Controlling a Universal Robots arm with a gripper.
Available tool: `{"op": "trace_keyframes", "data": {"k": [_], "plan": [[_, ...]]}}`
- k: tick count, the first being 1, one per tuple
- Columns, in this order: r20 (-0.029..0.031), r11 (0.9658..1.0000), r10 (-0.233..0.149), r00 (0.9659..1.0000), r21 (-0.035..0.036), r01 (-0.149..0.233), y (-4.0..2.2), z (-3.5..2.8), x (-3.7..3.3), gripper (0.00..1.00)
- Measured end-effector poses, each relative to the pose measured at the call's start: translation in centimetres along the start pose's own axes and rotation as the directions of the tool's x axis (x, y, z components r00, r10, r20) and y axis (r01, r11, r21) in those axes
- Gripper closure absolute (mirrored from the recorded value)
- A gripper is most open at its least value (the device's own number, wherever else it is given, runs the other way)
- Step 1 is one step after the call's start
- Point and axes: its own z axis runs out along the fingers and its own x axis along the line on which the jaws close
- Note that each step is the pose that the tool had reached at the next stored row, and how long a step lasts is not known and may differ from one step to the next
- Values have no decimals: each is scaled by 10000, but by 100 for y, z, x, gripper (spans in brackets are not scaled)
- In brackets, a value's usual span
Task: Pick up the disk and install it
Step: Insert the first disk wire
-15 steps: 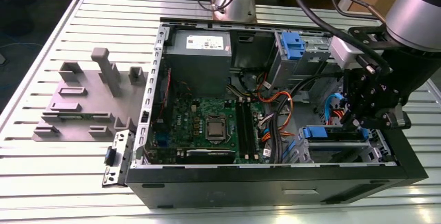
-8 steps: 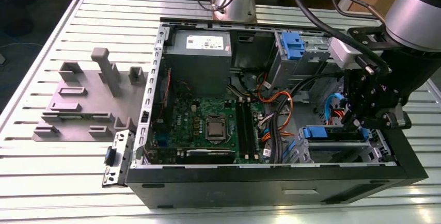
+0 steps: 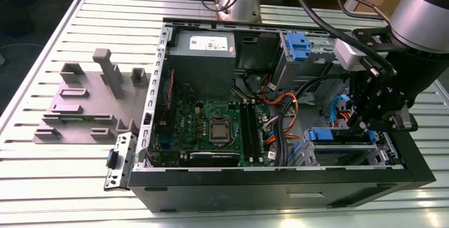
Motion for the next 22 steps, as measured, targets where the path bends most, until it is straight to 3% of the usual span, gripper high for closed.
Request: {"op": "trace_keyframes", "data": {"k": [8, 12, 22], "plan": [[10, 9998, 51, 10000, 180, -52, 17, -1, 0, 84], [18, 9997, 177, 9998, 185, -177, 23, 2, -1, 84], [102, 9990, 389, 9992, 198, -391, 36, 20, 0, 84]]}}
